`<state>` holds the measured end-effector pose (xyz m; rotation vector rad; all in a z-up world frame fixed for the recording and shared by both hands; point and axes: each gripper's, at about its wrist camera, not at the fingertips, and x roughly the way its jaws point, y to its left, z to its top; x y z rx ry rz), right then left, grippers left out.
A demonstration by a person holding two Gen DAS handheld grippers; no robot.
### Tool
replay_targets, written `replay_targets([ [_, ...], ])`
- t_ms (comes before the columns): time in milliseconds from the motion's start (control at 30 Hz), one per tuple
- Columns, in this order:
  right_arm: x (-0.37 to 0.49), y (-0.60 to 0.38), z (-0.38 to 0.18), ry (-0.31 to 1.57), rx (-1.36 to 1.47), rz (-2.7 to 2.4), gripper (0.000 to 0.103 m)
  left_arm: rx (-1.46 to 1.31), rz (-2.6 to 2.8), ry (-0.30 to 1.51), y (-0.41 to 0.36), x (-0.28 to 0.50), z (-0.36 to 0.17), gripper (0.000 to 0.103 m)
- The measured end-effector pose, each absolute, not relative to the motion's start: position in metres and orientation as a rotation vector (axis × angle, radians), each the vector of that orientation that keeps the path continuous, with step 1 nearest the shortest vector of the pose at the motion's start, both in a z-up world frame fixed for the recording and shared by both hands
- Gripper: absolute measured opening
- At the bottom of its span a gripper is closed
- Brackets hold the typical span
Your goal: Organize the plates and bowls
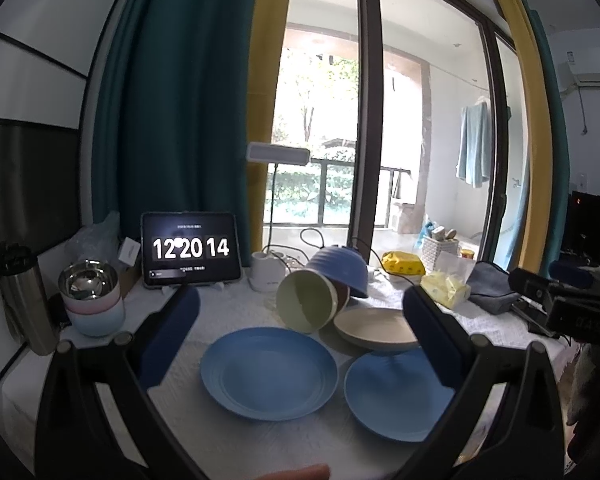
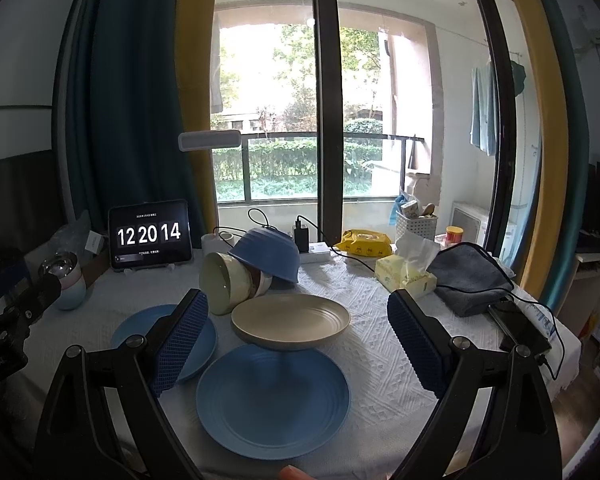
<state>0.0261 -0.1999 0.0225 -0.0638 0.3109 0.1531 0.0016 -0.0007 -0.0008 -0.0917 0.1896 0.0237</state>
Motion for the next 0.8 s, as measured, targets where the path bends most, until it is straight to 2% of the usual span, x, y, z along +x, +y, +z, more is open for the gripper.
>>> replay_targets([
  [800,0.0288,-0.2031,0.0195,0.318,-0.058,0.148,0.094,-0.085,0.03,0.188,-0.0013,0.0021,-0.001,0.103],
])
